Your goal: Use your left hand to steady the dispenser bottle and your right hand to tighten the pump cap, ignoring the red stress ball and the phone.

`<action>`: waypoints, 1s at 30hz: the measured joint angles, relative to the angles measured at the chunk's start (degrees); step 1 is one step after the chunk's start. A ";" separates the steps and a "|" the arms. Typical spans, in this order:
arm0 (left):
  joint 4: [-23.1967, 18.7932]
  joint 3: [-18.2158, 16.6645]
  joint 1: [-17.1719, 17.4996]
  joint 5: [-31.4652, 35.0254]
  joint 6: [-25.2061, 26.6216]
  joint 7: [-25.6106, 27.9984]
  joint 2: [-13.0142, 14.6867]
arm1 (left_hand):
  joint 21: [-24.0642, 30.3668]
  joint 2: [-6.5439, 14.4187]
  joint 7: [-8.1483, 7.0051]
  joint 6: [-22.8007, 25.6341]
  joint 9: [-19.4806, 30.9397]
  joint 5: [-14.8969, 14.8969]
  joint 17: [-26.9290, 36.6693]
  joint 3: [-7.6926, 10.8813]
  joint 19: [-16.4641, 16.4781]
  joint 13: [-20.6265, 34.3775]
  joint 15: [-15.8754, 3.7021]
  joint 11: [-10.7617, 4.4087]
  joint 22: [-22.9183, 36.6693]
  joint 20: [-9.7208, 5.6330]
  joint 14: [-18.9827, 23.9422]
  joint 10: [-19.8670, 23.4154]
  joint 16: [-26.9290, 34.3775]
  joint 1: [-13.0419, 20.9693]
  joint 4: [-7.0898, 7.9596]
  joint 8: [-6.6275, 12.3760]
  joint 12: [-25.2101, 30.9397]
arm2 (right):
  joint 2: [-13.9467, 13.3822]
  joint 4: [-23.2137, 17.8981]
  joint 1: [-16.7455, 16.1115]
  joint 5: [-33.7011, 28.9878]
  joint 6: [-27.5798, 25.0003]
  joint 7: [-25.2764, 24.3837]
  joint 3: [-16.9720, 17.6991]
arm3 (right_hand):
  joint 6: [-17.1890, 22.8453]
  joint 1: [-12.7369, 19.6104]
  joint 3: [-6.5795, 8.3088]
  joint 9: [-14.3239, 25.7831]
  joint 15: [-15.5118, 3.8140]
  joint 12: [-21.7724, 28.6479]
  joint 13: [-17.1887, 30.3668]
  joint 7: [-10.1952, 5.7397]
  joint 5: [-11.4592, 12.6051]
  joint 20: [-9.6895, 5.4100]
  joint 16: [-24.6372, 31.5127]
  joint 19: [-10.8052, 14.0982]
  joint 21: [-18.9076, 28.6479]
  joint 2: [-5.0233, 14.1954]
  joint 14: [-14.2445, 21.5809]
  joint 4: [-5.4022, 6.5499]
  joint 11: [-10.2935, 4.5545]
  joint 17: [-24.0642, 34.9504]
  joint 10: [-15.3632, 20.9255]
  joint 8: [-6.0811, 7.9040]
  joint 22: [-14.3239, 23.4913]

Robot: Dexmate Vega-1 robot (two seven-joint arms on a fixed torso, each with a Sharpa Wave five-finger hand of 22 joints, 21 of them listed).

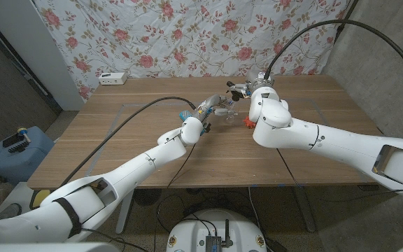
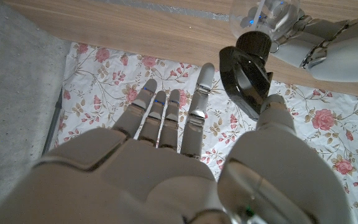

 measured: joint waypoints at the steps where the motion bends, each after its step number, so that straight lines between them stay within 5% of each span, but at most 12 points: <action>1: 0.00 0.00 0.03 -0.02 0.00 0.00 0.00 | 0.00 0.00 0.00 0.00 0.00 0.03 -0.01 0.00 0.00 0.00 0.00 0.00 0.00 0.00 0.00 0.00 0.00 0.00 0.00 -0.01 0.00 | 0.27 0.26 -0.23 -0.99 -0.01 0.83 0.12 | 0.12 0.00 0.05 0.00 0.00 0.00 0.00 -0.14 0.00 0.00 0.00 0.00 0.00 0.00 0.00 0.05 0.00 0.03 0.00 0.05 0.00; 23: 0.51 0.08 0.25 -0.39 -0.56 -0.12 -0.22 | 0.00 0.00 0.00 0.01 0.02 0.11 0.02 0.31 0.00 0.02 0.00 -0.10 0.00 0.00 0.00 0.10 -0.04 0.00 -0.31 0.11 -0.35 | 2.83 3.64 -0.95 -8.88 -0.11 7.64 0.62 | 4.79 0.01 1.00 1.59 -0.80 -0.27 0.27 -0.32 0.22 -0.24 0.00 1.47 0.00 0.01 1.92 -0.27 -0.16 0.28 2.22 4.01 0.00; 30: 1.03 0.24 -0.12 -0.42 -0.89 -0.31 -0.47 | 0.00 0.00 0.00 0.01 0.02 0.10 0.02 0.46 0.00 0.02 0.00 -0.11 0.00 0.00 0.00 0.11 -0.08 0.00 -0.46 0.11 -0.15 | 3.61 4.76 -1.38 -10.78 -0.14 8.42 0.75 | 7.10 0.54 1.64 2.89 -1.33 -0.27 0.27 -0.73 0.22 -0.55 0.45 1.78 0.00 0.53 2.77 -0.44 -0.30 0.28 3.40 6.26 0.00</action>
